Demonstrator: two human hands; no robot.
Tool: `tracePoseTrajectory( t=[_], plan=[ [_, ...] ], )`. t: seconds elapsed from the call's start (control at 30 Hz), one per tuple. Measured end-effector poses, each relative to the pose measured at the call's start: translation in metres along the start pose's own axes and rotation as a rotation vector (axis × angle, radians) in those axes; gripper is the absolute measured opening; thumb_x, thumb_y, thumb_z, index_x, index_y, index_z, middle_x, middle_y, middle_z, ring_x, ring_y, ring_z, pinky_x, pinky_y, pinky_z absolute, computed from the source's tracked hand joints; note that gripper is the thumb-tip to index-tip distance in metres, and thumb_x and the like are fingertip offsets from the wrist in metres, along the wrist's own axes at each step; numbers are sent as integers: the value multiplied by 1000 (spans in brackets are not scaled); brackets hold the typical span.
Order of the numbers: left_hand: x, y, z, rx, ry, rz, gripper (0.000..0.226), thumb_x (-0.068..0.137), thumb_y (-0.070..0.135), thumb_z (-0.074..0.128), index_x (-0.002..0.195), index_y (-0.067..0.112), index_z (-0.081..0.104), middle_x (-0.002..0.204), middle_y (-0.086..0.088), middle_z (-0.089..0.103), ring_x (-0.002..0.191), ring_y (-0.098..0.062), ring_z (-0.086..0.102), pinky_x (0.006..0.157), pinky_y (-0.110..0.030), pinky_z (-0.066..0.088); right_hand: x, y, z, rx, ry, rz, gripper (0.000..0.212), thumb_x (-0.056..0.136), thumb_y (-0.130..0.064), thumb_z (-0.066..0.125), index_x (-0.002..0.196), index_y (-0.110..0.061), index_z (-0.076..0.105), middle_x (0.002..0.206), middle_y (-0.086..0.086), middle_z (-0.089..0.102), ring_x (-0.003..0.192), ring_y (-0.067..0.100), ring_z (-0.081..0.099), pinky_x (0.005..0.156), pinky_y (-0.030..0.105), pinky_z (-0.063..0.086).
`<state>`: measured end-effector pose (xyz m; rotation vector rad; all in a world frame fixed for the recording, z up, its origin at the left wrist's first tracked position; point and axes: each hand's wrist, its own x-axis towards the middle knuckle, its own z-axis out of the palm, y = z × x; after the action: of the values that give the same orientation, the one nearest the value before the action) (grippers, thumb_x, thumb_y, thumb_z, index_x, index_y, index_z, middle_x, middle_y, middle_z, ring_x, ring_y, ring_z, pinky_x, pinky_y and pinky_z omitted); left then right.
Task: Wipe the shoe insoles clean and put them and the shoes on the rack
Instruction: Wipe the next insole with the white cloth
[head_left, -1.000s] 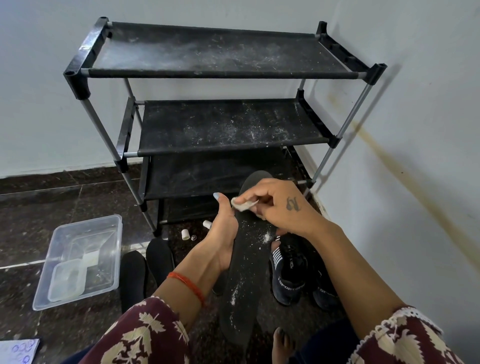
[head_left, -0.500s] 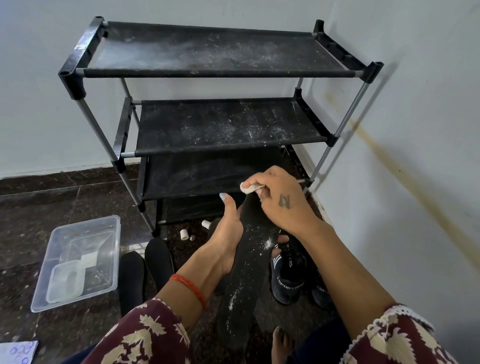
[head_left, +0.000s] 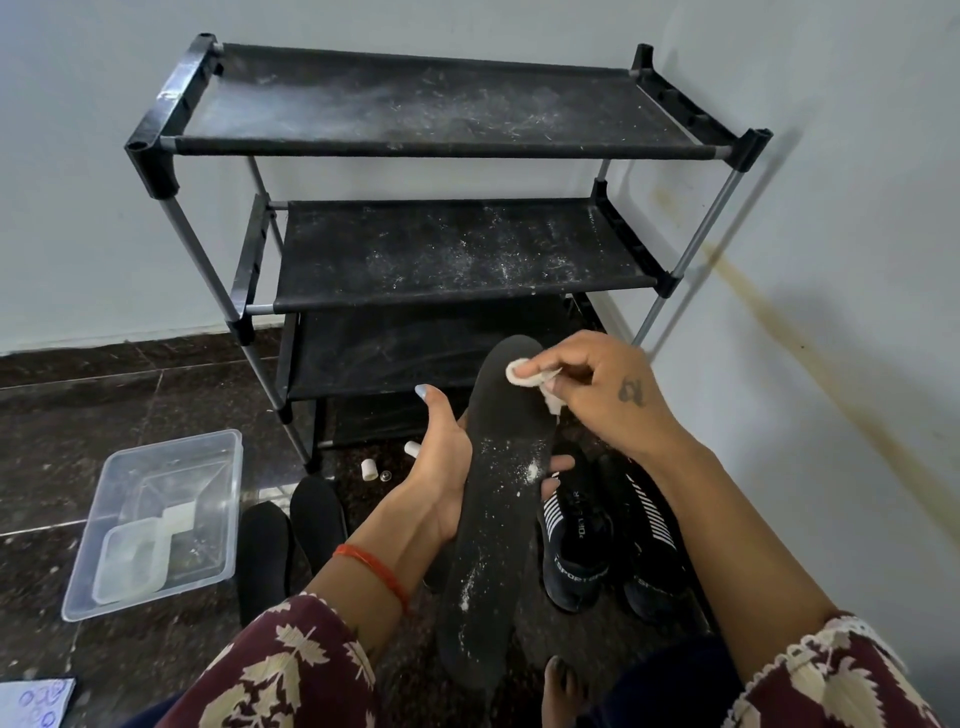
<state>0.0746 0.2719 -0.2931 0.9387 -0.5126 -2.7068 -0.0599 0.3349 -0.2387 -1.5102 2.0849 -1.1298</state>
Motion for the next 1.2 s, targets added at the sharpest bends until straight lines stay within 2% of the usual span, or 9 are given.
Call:
tracePoseTrajectory(
  t=[0.1,0.17,0.3,0.43,0.63,0.77,0.9,1.03,1.2],
  plan=[
    [-1,-1,2,33,19,12,89,74,84,11,128,27,52,107,-19,69,81,-43,68,63,-48,58,-1,0,12,-47,-49,22,31,78,0,66,86,-29,73,90,-2,63,78,12,62,74,27,52],
    [2,-1,-1,57,46,25,91,75,84,10,124,23,57,101,-19,70,81,-39,68,70,-49,56,-4,-6,19,15,-155,76,31,77,-3,69,80,-34,71,88,-7,62,74,4,63,66,32,57],
    [9,2,-8,81,122,5,103,70,88,11,128,16,56,118,-23,64,104,-40,61,87,-51,50,-4,-12,18,-4,-328,40,24,73,4,70,82,-18,75,81,-14,64,70,-3,61,63,18,53],
    [9,3,-7,85,166,64,90,77,83,12,128,22,54,114,-19,66,100,-37,64,80,-47,54,-6,-13,7,-78,-469,24,21,72,-1,71,83,-18,77,81,-11,67,75,1,62,67,11,46],
    [2,4,-2,57,64,19,95,73,85,16,130,17,52,114,-21,66,100,-40,65,72,-47,58,-4,-3,0,-66,56,160,19,75,-10,71,86,-25,75,74,-12,67,62,-3,55,63,14,45],
    [0,3,2,113,57,17,96,75,84,14,114,10,63,109,-22,68,101,-37,65,84,-46,54,-6,-2,10,169,-50,318,24,75,-3,71,85,-25,73,79,-2,69,79,12,63,75,21,50],
    [-4,2,5,137,22,26,91,79,80,15,112,9,63,107,-22,69,98,-38,65,85,-46,54,-2,2,16,123,87,284,18,76,-5,72,88,-17,75,82,3,71,81,17,66,76,26,52],
    [-7,-4,10,234,-17,25,79,86,72,20,113,12,63,114,-17,68,102,-37,65,82,-44,56,0,7,14,-38,187,193,15,80,-9,69,93,-16,74,87,-1,71,73,9,63,70,21,51],
    [-6,-5,9,247,7,26,82,85,74,16,118,13,60,111,-15,69,98,-33,68,81,-39,56,-2,3,19,-77,109,148,19,79,-7,70,91,-21,74,85,-8,68,70,0,59,72,17,51]
  ],
)
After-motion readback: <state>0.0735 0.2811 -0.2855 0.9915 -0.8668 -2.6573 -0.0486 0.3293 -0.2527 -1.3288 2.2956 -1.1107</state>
